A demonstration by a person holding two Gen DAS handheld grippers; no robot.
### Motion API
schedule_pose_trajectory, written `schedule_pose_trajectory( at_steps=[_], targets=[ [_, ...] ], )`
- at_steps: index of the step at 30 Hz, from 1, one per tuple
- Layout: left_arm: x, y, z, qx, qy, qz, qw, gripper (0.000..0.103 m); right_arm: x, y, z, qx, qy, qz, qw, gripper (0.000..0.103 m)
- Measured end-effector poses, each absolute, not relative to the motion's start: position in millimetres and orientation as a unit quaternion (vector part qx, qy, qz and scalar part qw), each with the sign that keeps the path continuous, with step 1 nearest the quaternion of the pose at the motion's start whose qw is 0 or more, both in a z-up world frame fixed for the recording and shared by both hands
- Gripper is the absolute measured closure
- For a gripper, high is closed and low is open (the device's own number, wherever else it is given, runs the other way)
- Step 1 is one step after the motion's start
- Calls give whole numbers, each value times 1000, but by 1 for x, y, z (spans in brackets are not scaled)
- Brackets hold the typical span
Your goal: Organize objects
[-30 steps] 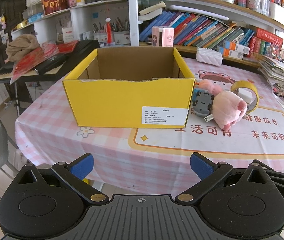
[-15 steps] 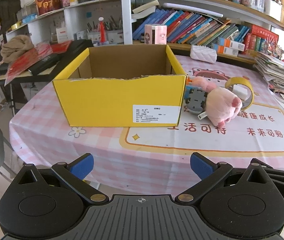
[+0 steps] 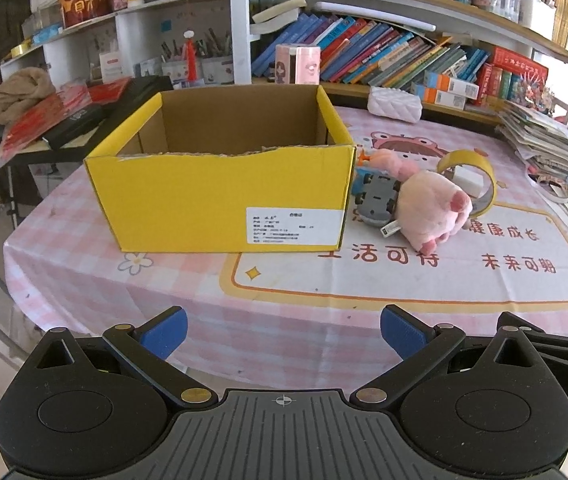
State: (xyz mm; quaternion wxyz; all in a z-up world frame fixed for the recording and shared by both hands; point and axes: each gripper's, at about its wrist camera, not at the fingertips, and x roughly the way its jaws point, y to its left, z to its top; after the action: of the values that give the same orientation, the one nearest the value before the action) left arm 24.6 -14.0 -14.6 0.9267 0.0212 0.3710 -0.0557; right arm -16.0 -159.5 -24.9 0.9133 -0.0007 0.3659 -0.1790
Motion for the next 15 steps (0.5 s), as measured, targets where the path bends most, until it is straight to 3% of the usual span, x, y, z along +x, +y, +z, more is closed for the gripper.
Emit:
schedule_pose_trajectory(
  at_steps=[15],
  targets=[
    [41,-29,-18,24,371,-63,926,0,4,-177,-25,-1,366,-172,914,0]
  ],
)
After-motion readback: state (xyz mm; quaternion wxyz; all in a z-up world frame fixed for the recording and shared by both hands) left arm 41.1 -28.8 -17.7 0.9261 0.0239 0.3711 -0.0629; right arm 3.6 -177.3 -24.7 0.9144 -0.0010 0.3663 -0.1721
